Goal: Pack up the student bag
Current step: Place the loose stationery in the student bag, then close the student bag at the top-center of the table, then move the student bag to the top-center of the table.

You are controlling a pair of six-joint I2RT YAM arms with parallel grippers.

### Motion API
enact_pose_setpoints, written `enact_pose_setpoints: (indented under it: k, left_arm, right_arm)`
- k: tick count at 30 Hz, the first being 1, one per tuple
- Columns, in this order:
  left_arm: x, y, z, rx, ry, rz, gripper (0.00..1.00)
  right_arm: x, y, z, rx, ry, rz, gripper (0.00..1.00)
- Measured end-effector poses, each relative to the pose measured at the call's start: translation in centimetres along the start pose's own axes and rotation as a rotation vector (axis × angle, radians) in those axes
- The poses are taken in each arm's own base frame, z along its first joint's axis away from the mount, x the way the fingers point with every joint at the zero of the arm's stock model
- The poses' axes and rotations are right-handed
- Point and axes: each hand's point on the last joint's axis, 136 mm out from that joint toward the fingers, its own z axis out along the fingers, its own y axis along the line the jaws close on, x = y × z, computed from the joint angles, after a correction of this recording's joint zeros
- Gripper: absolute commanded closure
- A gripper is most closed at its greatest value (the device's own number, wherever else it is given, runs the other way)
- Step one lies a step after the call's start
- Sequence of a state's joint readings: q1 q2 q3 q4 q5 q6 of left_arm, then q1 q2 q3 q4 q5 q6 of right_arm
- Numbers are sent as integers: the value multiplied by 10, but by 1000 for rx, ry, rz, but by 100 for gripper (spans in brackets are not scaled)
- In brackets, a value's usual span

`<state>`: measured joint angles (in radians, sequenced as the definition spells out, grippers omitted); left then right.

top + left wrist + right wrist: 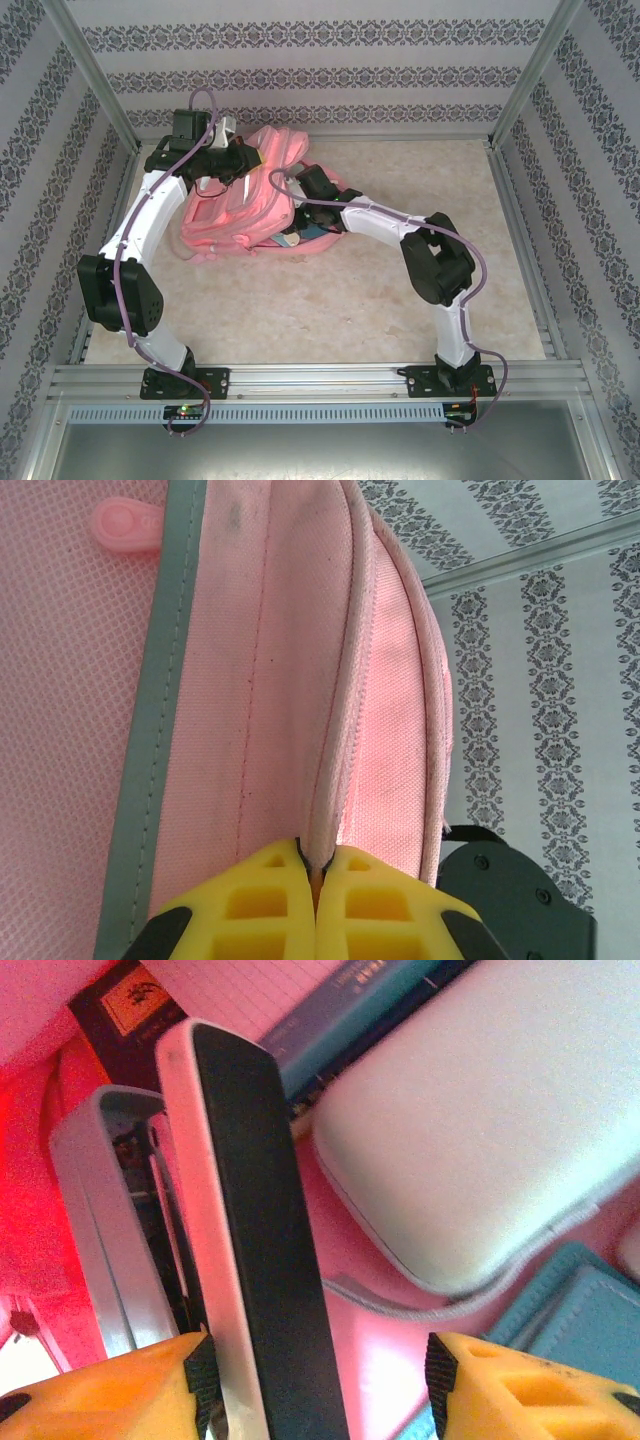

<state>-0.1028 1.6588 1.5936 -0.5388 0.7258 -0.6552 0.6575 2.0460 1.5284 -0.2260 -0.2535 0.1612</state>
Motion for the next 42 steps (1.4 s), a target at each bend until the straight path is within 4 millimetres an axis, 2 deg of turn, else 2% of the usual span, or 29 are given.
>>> enact_pose_setpoints:
  k: [3, 6, 11, 14, 16, 19, 22, 29, 34, 38, 42]
  left_arm:
    - [0, 0, 0, 0, 0, 0, 100]
    - [0, 1, 0, -1, 1, -1, 100]
    - [4, 5, 4, -1, 13, -4, 98]
    - [7, 7, 5, 2, 19, 0, 83]
    - [9, 8, 6, 6, 27, 4, 68]
    - [11, 8, 7, 10, 35, 15, 57]
    - [11, 8, 7, 8, 35, 30, 52]
    - [15, 17, 3, -36, 22, 48, 51]
    - [43, 44, -13, -134, 9, 17, 52]
    - [73, 78, -26, -235, 1, -37, 52]
    - [104, 126, -43, -363, -30, -140, 53]
  right_arm:
    - [-1, -14, -17, 12, -20, 68, 40]
    - [-7, -23, -44, 27, -71, 108, 40]
    - [-15, -21, -84, 46, -158, 130, 40]
    - [-9, -23, -97, 64, -186, 156, 43]
    - [0, -30, -104, 95, -192, 182, 45]
    - [15, -40, -114, 147, -199, 226, 48]
    - [24, -45, -126, 180, -211, 259, 48]
    - [31, -45, -145, 199, -248, 301, 47]
    - [37, -38, -140, 200, -236, 309, 47]
    - [43, -9, -131, 166, -214, 278, 46]
    - [50, 20, -123, 130, -192, 239, 46]
